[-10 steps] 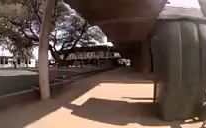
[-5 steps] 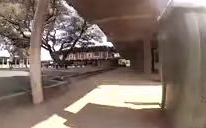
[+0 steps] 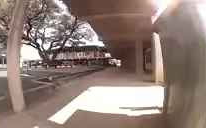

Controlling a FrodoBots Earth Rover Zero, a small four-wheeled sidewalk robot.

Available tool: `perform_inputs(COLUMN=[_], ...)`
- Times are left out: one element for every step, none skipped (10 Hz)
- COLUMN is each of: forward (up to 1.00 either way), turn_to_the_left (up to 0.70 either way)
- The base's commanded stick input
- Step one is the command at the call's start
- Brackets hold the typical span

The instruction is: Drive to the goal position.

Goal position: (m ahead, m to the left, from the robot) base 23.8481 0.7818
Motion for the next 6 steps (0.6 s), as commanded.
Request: perform_inputs(forward=[0.5, 0.5, 0.5, 0.5, 0.5, 0.5], turn_to_the_left=[0.0, 0.0, 0.0, 0.0, 0.0, 0.0])
